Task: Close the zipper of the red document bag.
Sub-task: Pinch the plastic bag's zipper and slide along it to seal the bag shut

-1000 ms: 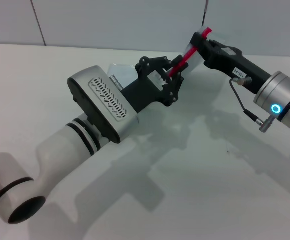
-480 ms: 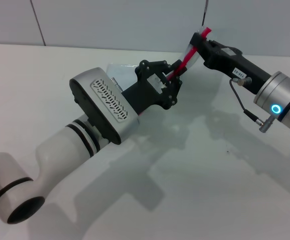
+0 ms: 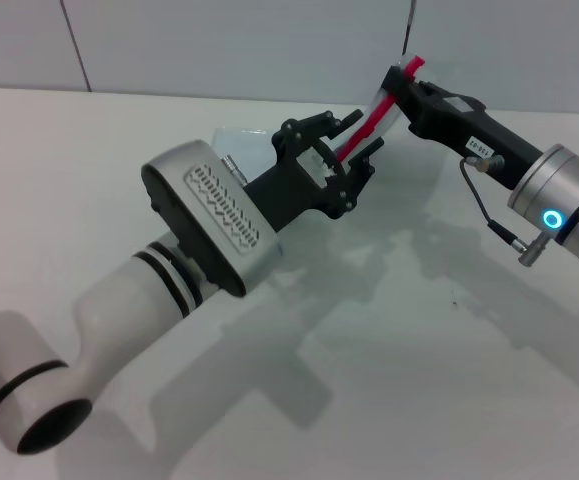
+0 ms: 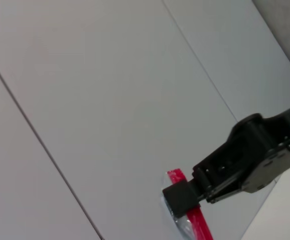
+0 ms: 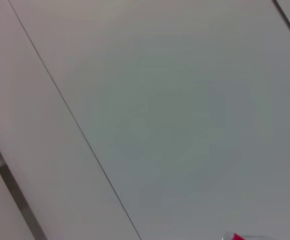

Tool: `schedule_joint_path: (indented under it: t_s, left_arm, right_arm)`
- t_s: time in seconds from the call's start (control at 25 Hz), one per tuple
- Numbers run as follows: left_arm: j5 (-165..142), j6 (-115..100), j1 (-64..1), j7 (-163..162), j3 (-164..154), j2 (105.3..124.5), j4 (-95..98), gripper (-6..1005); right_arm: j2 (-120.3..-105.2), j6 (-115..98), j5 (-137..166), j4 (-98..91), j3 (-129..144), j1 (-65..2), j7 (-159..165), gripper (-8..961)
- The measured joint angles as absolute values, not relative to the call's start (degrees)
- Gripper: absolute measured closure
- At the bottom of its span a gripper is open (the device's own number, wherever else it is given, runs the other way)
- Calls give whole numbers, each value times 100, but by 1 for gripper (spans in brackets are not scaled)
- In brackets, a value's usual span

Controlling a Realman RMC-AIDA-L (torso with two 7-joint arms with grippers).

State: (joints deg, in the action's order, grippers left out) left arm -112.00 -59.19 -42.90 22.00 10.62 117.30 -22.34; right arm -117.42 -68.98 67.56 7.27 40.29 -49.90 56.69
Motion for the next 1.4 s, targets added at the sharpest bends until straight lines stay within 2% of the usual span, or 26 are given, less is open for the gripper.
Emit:
schedule_joint_path:
  t_s: [0.2, 0.32, 1.16, 1.4]
  left_arm:
    - [-11183, -6109, -4175, 2816, 1063, 11736, -2381, 670]
    - [-11175, -6126, -4166, 2979, 1063, 11742, -2389, 649]
    - [-11012, -6126, -4174, 3493, 1072, 11744, -2361, 661]
    - [-11006, -6135, -4174, 3569, 1072, 11743, -2364, 707]
  right_arm:
    - [-11742, -6892, 6740, 744, 4017, -4989, 5668, 938]
    - [-11742, -6903, 6746, 764, 4016, -5013, 5669, 938]
    - [-11742, -6961, 6759, 826, 4069, -5078, 5669, 938]
    - [-11742, -6961, 6759, 826, 4069, -5080, 5669, 938]
